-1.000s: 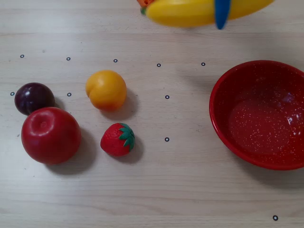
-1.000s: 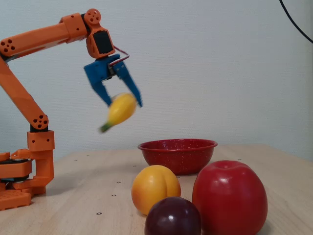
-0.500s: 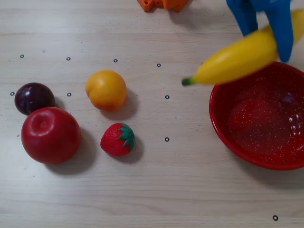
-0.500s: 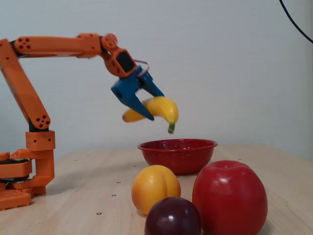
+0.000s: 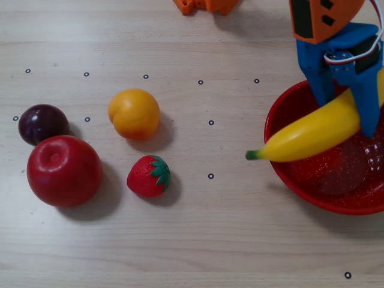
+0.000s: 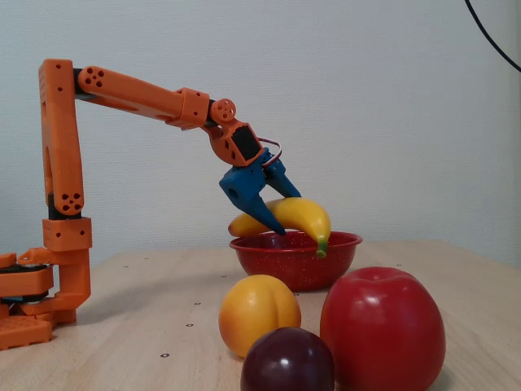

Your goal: Put the banana in the red bowl.

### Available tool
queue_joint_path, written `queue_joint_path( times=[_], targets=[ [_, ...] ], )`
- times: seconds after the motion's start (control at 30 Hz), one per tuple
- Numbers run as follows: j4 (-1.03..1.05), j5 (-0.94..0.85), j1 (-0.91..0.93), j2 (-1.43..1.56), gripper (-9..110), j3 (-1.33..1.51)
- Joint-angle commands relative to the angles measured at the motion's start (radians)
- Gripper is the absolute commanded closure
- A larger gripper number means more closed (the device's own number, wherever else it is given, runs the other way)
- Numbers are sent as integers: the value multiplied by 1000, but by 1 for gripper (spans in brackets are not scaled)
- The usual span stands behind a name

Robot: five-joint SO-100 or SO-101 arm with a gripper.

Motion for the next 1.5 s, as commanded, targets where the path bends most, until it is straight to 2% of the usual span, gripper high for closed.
queue_joint_path(
  times=[0.0,0.27,0.33,0.4,0.57,0.73,0.97,1.1,1.27,1.47],
  targets=[
    [-55,31,3,34,101,-118],
    [-49,54,-2,-8,99,-103],
    [-26,40,-6,-6,81,-97],
    [17,26,-8,0,69,-103],
    [67,21,-9,23,61,-114],
    [86,2,-12,63,66,-130],
    [120,-77,-28,146,91,-173],
    [158,-107,-46,204,101,-169],
    [216,-140,-78,308,101,-115],
    [126,-107,-129,569,101,178]
  ],
)
